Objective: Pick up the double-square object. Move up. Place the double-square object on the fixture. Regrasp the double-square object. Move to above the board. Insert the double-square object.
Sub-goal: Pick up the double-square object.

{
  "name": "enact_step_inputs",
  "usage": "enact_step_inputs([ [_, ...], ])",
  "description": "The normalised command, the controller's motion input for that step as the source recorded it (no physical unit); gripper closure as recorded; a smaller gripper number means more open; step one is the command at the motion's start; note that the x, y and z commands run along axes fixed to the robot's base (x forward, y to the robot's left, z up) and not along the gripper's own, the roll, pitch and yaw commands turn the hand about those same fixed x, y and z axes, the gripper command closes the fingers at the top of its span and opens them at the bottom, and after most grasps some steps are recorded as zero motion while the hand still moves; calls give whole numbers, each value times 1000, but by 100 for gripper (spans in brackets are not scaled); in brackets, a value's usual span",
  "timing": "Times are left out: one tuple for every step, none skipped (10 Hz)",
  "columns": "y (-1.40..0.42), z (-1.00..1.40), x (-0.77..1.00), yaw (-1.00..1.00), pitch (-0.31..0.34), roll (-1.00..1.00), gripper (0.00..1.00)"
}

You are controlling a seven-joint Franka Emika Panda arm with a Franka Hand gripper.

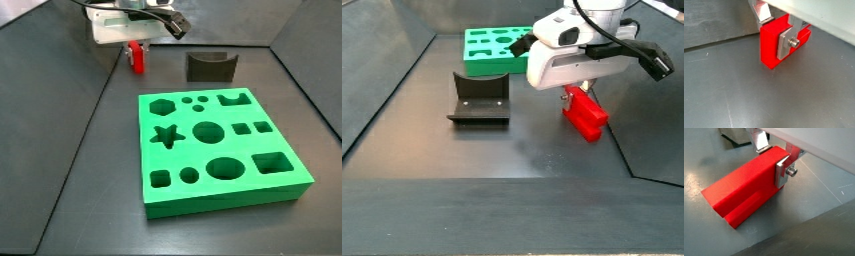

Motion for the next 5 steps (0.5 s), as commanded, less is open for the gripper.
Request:
enact_step_inputs([
  [0,0,0,0,0,0,100],
  [0,0,0,0,0,0,100],
  [0,0,0,0,0,0,100],
  [0,0,0,0,0,0,100],
  [0,0,0,0,0,0,100],
])
